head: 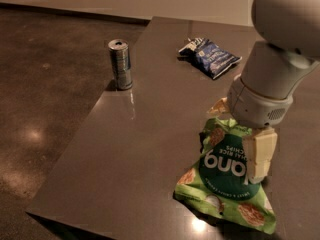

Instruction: Move green rice chip bag near redbull can

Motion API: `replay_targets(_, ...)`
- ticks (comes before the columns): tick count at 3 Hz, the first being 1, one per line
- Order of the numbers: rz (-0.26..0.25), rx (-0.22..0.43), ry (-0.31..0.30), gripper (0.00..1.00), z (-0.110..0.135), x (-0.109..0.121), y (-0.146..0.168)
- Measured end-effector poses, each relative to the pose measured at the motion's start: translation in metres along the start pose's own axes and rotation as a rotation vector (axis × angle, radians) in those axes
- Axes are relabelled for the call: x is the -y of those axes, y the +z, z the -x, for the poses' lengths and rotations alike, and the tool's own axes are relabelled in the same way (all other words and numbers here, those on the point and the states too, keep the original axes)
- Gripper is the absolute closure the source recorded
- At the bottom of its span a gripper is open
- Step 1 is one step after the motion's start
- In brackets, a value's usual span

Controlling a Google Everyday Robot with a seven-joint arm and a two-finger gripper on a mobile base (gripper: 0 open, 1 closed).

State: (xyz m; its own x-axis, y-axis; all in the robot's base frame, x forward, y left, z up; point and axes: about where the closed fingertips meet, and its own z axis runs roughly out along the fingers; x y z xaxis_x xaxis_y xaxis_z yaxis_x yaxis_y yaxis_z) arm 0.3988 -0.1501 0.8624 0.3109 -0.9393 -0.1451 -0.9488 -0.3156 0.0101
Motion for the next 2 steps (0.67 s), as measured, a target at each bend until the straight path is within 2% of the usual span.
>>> replay_targets(2,-0.012,-0.034,0.018,0.62,0.0053,0.0044,-0.0067)
